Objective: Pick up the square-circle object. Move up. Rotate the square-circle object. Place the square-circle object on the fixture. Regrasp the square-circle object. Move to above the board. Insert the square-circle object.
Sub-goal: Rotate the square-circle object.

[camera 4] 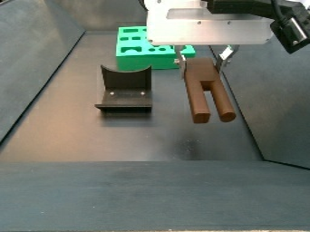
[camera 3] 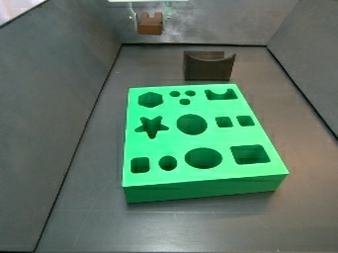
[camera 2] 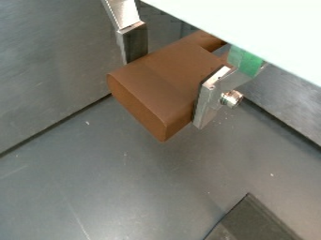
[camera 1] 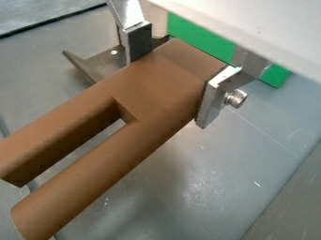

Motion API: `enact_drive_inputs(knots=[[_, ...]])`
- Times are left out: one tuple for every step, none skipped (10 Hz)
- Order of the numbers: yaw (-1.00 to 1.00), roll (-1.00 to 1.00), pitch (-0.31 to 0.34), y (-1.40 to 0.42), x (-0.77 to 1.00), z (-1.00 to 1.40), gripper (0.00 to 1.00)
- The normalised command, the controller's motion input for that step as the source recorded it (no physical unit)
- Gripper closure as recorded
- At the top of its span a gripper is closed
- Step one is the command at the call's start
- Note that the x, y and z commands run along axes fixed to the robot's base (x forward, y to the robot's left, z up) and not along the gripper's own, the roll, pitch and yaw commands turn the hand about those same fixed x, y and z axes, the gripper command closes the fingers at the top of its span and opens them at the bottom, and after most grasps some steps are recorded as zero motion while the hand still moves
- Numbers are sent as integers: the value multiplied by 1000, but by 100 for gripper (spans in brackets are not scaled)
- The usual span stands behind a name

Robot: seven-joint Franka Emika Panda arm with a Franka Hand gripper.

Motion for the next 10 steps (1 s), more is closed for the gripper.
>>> enact_drive_inputs(knots=[[-269,-70,-28,21,20,-10,100],[0,0,0,0,0,-1000,100],[31,-2,-16,0,12,-1000,100],[32,-18,-35,-2,21,-1000,100],[30,-34,-39,-3,23,-1000,100],[18,-75,-52,4,33,-1000,100],[11,-98,-56,4,40,-1000,100],[7,-115,-60,13,47,-977,100],[3,-139,-61,17,46,-832,100],[4,-154,-71,18,46,-732,100]])
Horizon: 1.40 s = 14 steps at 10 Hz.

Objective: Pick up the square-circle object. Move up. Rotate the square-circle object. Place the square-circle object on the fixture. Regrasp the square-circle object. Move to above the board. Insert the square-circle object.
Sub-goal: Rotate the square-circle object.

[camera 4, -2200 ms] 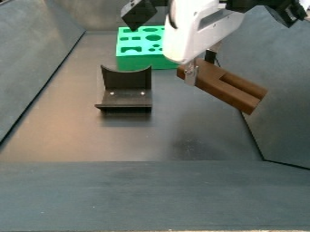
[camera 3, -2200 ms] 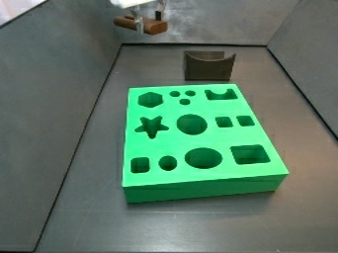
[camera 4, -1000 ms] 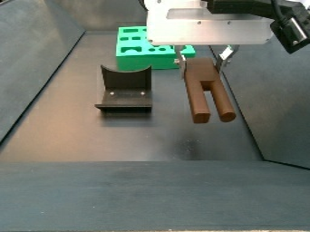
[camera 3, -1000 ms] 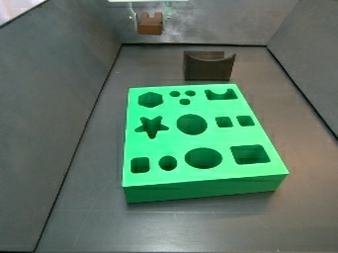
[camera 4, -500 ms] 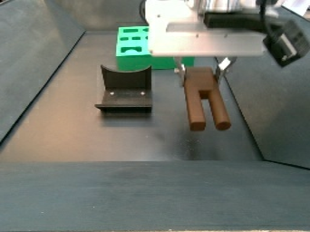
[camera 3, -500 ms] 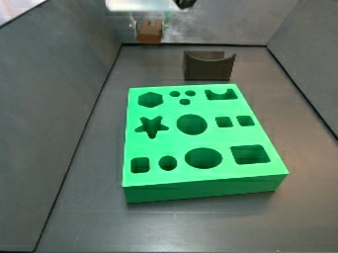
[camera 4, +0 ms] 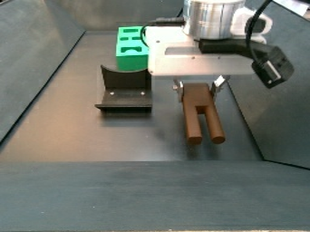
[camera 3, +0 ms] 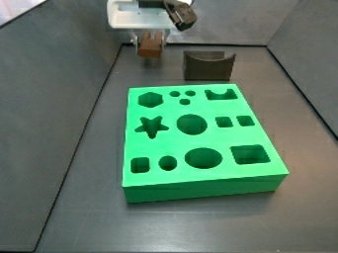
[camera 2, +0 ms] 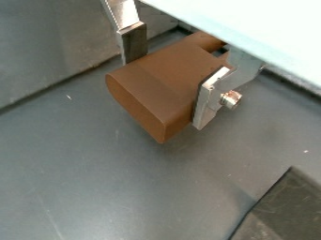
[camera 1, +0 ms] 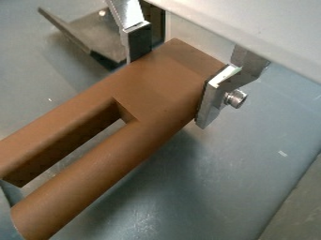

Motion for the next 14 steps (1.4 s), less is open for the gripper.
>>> enact_drive_inputs(knots=[[5,-175,-81,18,44,-613,100],[4,-185,-88,21,40,-536,100],[0,-193,-95,23,39,-459,100],[-5,-201,-108,24,34,-368,100],[-9,-209,-110,27,32,-303,100],[-12,-216,-116,32,31,-218,100],[-16,-222,-117,35,30,-137,100],[-17,-226,-119,36,34,-96,100],[-21,-228,-111,32,16,-71,100],[-22,-226,-111,31,16,-71,100],[-24,-225,-110,31,15,-71,100],[0,0,0,0,0,0,0],[0,0,0,0,0,1000,0],[0,0,7,0,-5,1000,0]])
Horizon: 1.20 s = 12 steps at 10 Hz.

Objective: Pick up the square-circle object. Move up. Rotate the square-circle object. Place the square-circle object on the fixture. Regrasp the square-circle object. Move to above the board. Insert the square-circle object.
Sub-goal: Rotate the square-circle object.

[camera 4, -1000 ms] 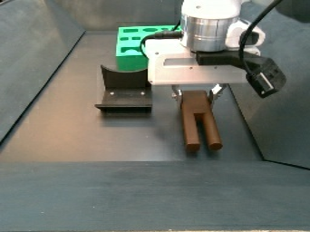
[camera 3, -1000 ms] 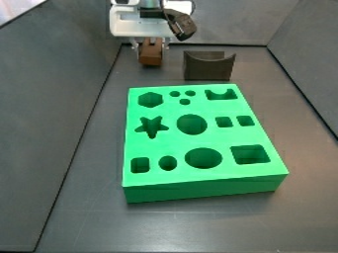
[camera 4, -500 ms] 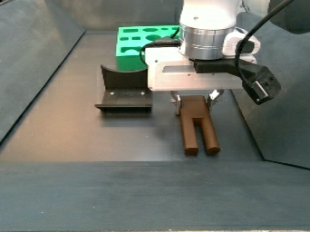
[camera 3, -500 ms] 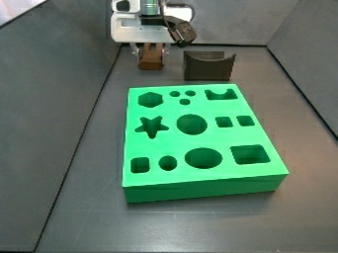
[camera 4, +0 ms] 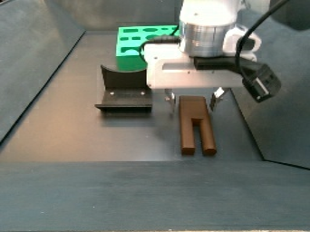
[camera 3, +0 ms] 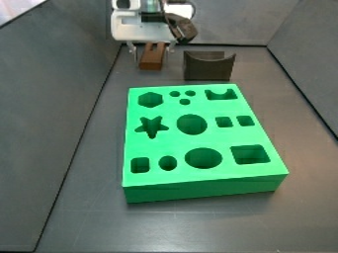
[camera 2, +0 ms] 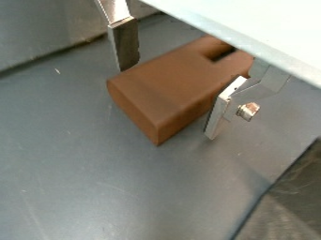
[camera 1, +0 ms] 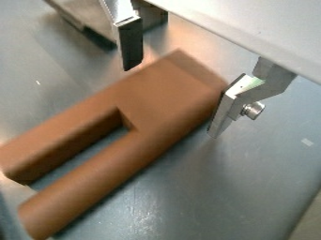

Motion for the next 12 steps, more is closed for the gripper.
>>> enact_drive_inputs(knots=[[-7,15,41,3,-18,1000,0],[-13,28,69,3,-17,1000,0],[-13,53,93,4,-16,1000,0],[-10,74,101,5,-17,1000,0],[0,100,105,2,-21,1000,0],[8,114,104,-2,-27,995,0],[12,127,103,-2,-27,871,0],[13,135,104,-3,-27,747,0],[1000,0,0,0,0,0,0],[1000,-1,0,3,0,-84,0],[1000,1,1,2,-3,-252,0],[1000,1,-1,5,41,-213,0]])
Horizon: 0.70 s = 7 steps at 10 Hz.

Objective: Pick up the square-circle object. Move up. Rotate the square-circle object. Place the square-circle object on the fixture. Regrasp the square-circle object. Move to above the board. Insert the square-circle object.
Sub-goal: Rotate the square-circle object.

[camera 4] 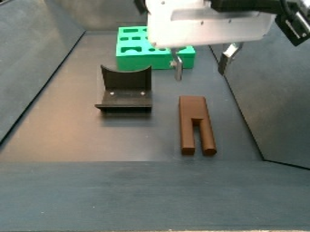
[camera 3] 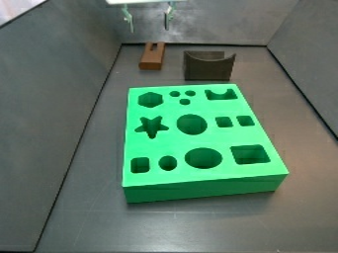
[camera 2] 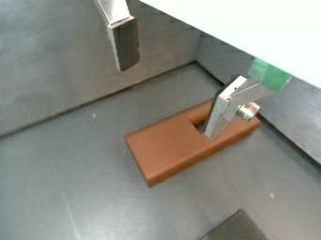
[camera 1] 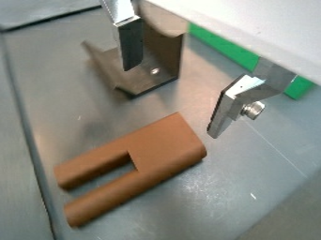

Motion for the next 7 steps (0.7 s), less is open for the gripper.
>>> enact_drive_inputs(knots=[[1000,0,-2,2,42,-134,0],[1000,-1,-2,3,33,-72,0],[1000,-1,-2,3,34,-63,0],[1000,-1,-2,3,35,-61,0],[1000,-1,-2,3,38,-53,0],[1000,-1,-3,2,39,-47,0],[1000,-1,-3,2,39,-45,0]])
